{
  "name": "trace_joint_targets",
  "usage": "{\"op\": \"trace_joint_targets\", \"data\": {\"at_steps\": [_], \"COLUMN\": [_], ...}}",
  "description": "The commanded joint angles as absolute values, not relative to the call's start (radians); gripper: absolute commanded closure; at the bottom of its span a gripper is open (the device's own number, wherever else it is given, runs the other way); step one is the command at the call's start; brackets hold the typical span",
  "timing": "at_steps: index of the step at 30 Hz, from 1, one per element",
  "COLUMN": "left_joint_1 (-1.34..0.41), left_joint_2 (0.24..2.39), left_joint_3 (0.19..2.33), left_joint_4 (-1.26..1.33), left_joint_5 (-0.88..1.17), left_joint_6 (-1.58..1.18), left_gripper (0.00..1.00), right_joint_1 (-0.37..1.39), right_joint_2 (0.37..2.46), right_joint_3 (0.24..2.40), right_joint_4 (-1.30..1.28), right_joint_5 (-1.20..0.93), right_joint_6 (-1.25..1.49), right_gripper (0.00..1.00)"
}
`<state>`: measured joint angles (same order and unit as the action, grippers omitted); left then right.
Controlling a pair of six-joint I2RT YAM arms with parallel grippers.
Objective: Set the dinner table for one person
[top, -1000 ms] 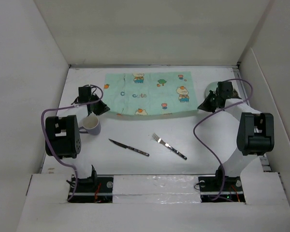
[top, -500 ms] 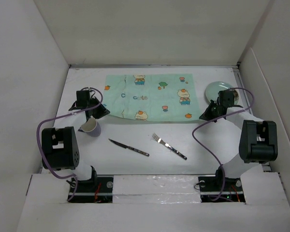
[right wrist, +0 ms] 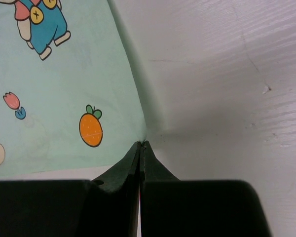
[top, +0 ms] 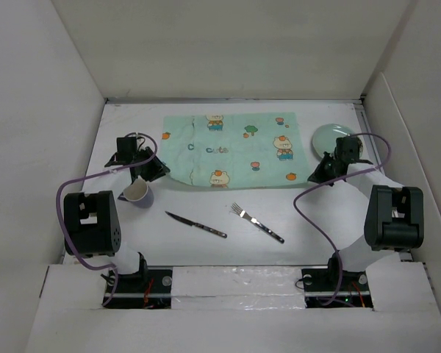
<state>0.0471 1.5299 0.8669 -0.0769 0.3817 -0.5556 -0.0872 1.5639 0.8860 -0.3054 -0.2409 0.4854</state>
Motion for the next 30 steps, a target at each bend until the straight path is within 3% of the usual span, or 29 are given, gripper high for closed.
{"op": "trace_joint_targets", "data": {"at_steps": [1, 3, 12, 15, 18, 25, 30], "left_joint_1": [0.051, 0.051, 0.031, -0.035, -0.124, -0.403, -0.491], "left_joint_2": [1.528, 1.534, 1.54, 1.545, 1.563, 1.635, 1.595], "left_joint_3": [0.913, 0.934, 1.098, 1.207, 1.35, 1.618, 1.533], "left_joint_4": [-0.098, -0.103, -0.133, -0.167, -0.186, -0.265, -0.233], "left_joint_5": [0.391, 0.396, 0.422, 0.393, 0.342, 0.2, 0.198], "left_joint_6": [-0.535, -0.537, -0.552, -0.537, -0.516, -0.39, -0.377], "left_gripper": [0.77, 0.75, 0.86, 0.9, 0.92, 0.92, 0.76], "right_joint_1": [-0.104, -0.104, -0.086, -0.095, -0.15, -0.362, -0.417], "right_joint_2": [1.539, 1.551, 1.531, 1.505, 1.519, 1.624, 1.701], "right_joint_3": [0.923, 0.93, 1.002, 1.069, 1.132, 1.089, 1.092], "right_joint_4": [-0.321, -0.319, -0.399, -0.422, -0.411, -0.233, -0.213], "right_joint_5": [-0.207, -0.216, -0.235, -0.198, -0.161, -0.172, -0.164], "right_joint_6": [0.463, 0.465, 0.462, 0.477, 0.524, 0.781, 0.853], "right_gripper": [0.93, 0.83, 0.59, 0.45, 0.37, 0.38, 0.4]}}
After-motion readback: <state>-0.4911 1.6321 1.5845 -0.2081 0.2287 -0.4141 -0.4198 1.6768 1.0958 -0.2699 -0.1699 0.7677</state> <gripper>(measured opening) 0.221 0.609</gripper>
